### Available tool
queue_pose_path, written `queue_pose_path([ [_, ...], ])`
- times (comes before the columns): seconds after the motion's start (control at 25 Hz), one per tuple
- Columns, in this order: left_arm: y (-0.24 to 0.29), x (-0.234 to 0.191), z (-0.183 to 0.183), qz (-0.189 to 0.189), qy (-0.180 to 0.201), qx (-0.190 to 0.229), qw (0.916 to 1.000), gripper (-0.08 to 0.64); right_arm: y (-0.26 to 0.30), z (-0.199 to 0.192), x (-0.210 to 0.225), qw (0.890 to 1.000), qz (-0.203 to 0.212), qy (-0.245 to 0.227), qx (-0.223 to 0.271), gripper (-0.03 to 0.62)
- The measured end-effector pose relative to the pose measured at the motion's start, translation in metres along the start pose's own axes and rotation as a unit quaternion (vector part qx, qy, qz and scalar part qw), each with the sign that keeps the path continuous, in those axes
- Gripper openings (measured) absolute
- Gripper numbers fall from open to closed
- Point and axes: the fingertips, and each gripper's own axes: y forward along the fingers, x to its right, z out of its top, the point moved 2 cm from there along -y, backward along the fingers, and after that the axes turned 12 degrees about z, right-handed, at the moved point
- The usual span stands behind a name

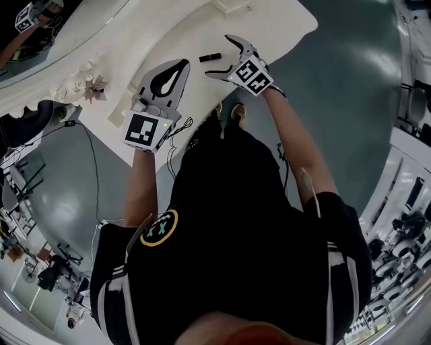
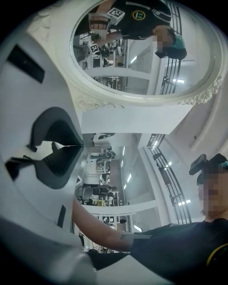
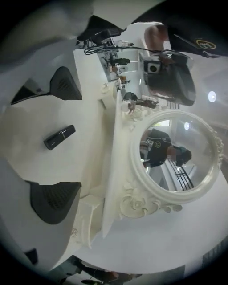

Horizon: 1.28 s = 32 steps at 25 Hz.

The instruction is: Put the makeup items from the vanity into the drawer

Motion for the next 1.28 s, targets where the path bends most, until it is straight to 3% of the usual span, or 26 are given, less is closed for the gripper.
queue_pose_path([
  [0.24, 0.003, -0.005, -0.003, 0.018, -0.001, -0.009, 0.9998, 0.023, 0.032, -0.039, 0.009, 0.995, 0.040, -0.025, -0.088, 0.548],
  [0.56, 0.004, -0.008, -0.003, 0.030, -0.006, -0.010, 0.9995, 0.023, 0.039, -0.043, 0.009, 0.992, 0.052, -0.043, -0.106, 0.488],
  [0.64, 0.005, -0.006, -0.007, 0.029, 0.000, -0.028, 0.9992, 0.023, 0.038, -0.043, 0.006, 0.990, 0.066, -0.053, -0.111, 0.439],
  [0.8, 0.003, -0.004, -0.005, 0.035, 0.003, -0.037, 0.9987, 0.023, 0.037, -0.043, -0.006, 0.983, 0.107, -0.084, -0.125, 0.281],
  [0.96, 0.000, -0.002, -0.002, 0.033, 0.004, -0.018, 0.9993, 0.023, 0.041, -0.044, -0.021, 0.975, 0.129, -0.116, -0.140, 0.121],
  [1.12, -0.004, 0.000, 0.003, 0.032, 0.005, -0.001, 0.9995, 0.023, 0.039, -0.041, -0.023, 0.981, 0.112, -0.095, -0.124, 0.117],
  [1.28, -0.006, 0.002, 0.001, 0.035, 0.010, -0.030, 0.9989, 0.023, 0.027, -0.025, -0.024, 0.990, 0.085, -0.076, -0.081, 0.117],
])
